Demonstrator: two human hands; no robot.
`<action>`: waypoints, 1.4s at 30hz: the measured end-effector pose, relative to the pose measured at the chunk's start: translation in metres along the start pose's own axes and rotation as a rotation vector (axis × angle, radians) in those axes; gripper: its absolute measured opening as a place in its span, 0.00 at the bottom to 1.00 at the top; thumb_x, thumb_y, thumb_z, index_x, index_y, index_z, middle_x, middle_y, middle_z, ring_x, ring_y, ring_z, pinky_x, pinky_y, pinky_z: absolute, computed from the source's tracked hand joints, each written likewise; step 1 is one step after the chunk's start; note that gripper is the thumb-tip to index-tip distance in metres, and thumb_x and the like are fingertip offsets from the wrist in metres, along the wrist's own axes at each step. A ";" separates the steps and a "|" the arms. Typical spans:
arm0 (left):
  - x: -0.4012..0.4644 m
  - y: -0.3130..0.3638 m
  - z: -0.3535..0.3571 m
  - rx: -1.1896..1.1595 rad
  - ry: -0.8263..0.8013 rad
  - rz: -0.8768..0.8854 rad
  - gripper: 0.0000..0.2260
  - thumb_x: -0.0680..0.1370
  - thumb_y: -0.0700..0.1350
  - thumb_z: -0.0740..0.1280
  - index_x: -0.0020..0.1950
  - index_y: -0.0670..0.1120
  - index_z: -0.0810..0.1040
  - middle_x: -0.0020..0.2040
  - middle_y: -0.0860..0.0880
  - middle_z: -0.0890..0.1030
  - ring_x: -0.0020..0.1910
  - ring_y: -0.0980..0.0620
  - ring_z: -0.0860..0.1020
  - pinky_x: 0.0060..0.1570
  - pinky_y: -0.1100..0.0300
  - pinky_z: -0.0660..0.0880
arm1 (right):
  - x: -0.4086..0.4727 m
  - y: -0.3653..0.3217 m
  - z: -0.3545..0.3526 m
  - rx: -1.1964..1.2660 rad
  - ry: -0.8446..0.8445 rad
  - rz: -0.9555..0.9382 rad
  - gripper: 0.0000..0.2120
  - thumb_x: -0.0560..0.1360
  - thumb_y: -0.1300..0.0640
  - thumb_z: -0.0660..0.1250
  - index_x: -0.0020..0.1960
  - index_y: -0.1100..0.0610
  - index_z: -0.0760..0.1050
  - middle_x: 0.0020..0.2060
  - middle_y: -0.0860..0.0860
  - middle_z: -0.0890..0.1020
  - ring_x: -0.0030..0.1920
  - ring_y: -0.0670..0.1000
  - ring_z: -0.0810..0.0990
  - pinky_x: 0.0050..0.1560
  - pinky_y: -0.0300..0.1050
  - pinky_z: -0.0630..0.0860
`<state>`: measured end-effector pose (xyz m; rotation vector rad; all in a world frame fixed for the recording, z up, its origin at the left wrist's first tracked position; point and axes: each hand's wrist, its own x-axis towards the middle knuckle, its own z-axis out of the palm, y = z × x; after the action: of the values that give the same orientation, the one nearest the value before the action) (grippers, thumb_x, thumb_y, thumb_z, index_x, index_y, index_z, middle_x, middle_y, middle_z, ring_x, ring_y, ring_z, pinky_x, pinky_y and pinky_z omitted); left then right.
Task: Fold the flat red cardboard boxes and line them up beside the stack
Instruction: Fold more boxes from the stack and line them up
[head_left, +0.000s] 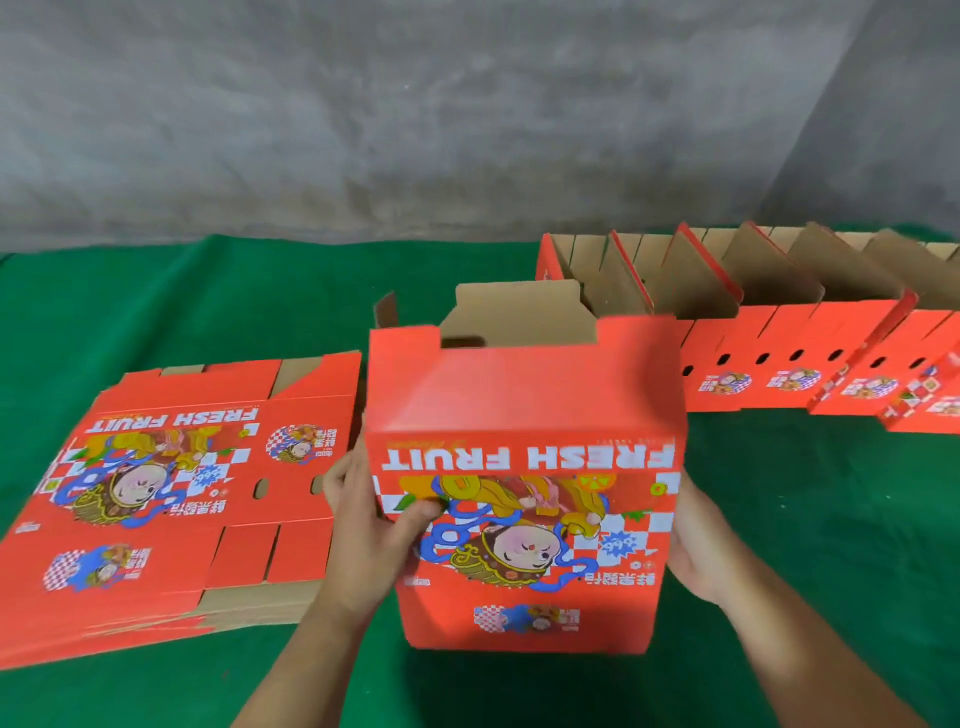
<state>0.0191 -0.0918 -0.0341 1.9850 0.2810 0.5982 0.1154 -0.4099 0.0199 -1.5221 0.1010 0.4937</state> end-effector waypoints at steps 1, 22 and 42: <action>-0.004 -0.001 0.001 0.043 -0.029 0.008 0.36 0.70 0.71 0.72 0.72 0.53 0.72 0.64 0.56 0.75 0.67 0.59 0.62 0.67 0.65 0.63 | -0.001 -0.002 0.001 0.050 0.009 0.000 0.20 0.81 0.37 0.60 0.56 0.48 0.84 0.57 0.54 0.86 0.57 0.56 0.86 0.52 0.52 0.81; -0.013 0.029 -0.008 -0.489 -0.183 -0.698 0.37 0.77 0.75 0.57 0.75 0.51 0.73 0.72 0.42 0.78 0.68 0.41 0.79 0.75 0.35 0.67 | -0.009 -0.003 -0.005 0.021 -0.180 0.132 0.30 0.75 0.22 0.57 0.70 0.35 0.73 0.66 0.45 0.82 0.65 0.47 0.81 0.70 0.60 0.70; 0.057 0.089 -0.039 -0.264 0.154 -0.432 0.07 0.78 0.47 0.69 0.51 0.45 0.83 0.41 0.50 0.83 0.43 0.48 0.78 0.42 0.55 0.73 | -0.027 0.008 -0.006 -0.037 0.158 -0.168 0.18 0.68 0.46 0.59 0.53 0.39 0.82 0.57 0.44 0.86 0.58 0.45 0.84 0.67 0.55 0.74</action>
<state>0.0419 -0.0791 0.0751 1.5624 0.6702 0.4794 0.0901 -0.4221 0.0220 -1.5888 0.0858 0.2426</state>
